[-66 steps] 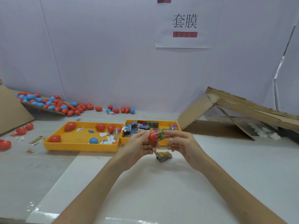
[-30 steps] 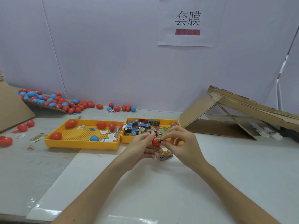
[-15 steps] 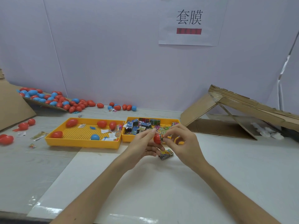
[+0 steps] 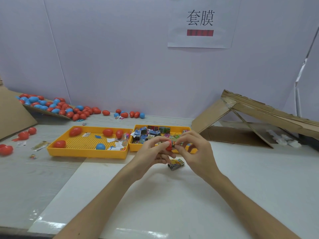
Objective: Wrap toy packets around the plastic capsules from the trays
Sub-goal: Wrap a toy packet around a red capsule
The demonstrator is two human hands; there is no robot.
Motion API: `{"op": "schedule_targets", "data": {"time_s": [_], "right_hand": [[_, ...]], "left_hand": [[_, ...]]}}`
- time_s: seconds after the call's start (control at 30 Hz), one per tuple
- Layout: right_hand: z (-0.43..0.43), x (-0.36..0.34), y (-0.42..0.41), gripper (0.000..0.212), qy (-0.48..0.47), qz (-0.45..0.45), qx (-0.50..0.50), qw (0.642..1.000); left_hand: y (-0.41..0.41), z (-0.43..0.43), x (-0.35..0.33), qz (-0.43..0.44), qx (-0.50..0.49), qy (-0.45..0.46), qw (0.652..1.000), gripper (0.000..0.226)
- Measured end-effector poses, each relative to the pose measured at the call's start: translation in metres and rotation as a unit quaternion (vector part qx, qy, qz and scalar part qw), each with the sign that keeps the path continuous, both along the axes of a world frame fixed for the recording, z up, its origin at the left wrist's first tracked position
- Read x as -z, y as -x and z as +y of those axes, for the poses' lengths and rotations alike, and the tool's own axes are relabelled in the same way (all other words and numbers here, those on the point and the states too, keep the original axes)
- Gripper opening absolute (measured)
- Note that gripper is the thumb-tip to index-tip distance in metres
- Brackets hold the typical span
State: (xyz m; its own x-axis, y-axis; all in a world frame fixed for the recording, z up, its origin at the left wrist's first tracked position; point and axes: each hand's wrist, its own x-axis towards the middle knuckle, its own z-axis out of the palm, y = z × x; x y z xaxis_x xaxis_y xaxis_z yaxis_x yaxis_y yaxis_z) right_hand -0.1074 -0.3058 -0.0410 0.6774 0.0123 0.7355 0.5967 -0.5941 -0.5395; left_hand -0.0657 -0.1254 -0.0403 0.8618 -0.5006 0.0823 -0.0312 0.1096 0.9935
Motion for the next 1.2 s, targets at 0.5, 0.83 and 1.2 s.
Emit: {"op": "schedule_targets", "data": {"time_s": [0.5, 0.83, 1.2], "right_hand": [[-0.002, 0.002, -0.0019, 0.013, 0.046, -0.033, 0.017, 0.998], [-0.0006, 0.0012, -0.0015, 0.016, 0.054, -0.037, -0.001, 0.998], [-0.0005, -0.0018, 0.0005, 0.01, -0.001, -0.054, -0.007, 0.999]], "left_hand": [[-0.0008, -0.0012, 0.0026, -0.005, -0.007, 0.002, 1.0, 0.02], [0.0013, -0.001, 0.0001, 0.002, 0.014, 0.018, 1.0, 0.022], [0.0037, -0.0014, -0.0015, 0.01, 0.017, 0.039, 0.999, 0.021]]}}
